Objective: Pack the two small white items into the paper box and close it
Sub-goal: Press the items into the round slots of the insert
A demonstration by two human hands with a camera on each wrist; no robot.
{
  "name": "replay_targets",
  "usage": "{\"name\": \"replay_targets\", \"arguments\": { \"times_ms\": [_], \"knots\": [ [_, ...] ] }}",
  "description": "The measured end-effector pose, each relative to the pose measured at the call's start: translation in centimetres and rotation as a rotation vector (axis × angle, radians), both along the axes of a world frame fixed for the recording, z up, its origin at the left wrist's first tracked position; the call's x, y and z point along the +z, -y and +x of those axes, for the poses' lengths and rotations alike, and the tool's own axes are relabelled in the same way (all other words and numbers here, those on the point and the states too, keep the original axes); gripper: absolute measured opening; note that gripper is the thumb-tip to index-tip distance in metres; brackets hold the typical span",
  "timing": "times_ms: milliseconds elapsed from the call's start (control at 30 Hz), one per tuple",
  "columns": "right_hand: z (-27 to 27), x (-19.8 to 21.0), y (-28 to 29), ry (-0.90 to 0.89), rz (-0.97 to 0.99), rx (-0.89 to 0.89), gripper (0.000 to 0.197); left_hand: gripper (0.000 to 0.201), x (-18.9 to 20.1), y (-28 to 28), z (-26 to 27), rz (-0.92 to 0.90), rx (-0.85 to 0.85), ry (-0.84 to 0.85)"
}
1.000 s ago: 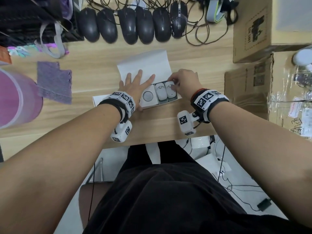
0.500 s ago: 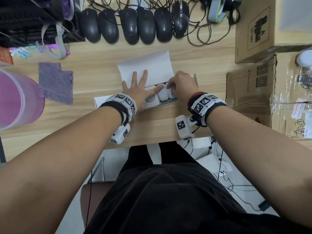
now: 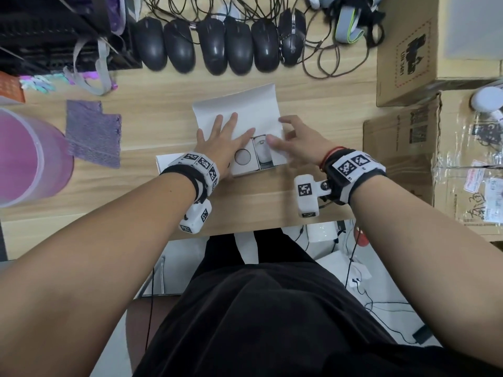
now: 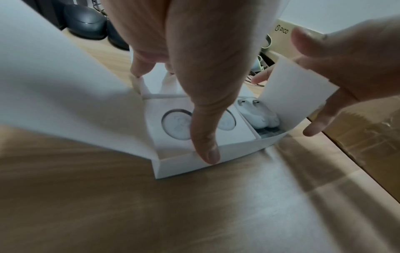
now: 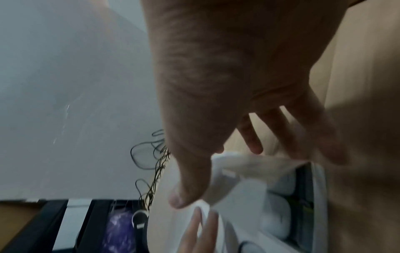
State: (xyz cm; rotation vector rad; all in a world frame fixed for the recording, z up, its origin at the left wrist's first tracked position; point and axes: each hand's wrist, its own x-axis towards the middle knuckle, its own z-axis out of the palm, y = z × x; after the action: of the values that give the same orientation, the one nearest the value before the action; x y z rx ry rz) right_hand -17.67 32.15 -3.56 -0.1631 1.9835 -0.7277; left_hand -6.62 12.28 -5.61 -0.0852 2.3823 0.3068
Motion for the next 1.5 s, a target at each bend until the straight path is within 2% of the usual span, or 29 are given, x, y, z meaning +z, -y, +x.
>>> {"name": "replay_targets", "arguments": {
  "times_ms": [67,133,200,367,500,767,1033,1133,1300,1400,1500],
  "knots": [
    [0.7,-1.1,0.8,-0.196,0.075,0.164,0.081,0.129,-0.1,0.3,0.3,0.005,0.018,-0.011],
    [1.4,-1.9,1.6,-0.342,0.132,0.204,0.069,0.131,-0.2,0.6,0.6,-0.005,0.024,-0.015],
    [2.4,-2.8,2.2,-0.391,0.163,0.19,0.061,0.132,-0.5,0.8,0.8,-0.012,0.032,-0.023],
    [5.0,-4.8,3.2,-0.548,0.253,0.21,0.074,0.131,-1.2,1.0,1.1,0.005,0.05,-0.029],
    [5.6,-5.5,3.7,-0.598,0.286,0.192,0.071,0.131,-1.2,1.0,1.1,0.012,0.049,-0.03],
    [5.8,-5.6,3.8,-0.594,0.288,0.195,0.066,0.128,-0.9,0.7,1.0,-0.002,0.038,-0.025],
    [6.2,-5.6,4.5,-0.599,0.382,0.265,0.065,0.127,-0.7,0.5,0.9,-0.026,0.024,-0.041],
    [6.4,-5.8,4.1,-0.599,0.332,0.223,0.066,0.126,-0.6,0.2,0.9,-0.056,-0.026,-0.065],
    [5.9,-5.7,2.7,-0.546,0.242,0.203,0.08,0.13,-0.2,0.1,1.0,-0.051,-0.1,-0.103],
    [5.8,-5.9,1.9,-0.493,0.158,0.21,0.079,0.121,-0.3,0.0,1.0,-0.048,-0.131,-0.091],
    [5.3,-6.2,0.8,-0.441,0.039,0.085,0.075,0.108,-0.8,0.2,1.0,-0.069,-0.16,-0.076]
  ]
}}
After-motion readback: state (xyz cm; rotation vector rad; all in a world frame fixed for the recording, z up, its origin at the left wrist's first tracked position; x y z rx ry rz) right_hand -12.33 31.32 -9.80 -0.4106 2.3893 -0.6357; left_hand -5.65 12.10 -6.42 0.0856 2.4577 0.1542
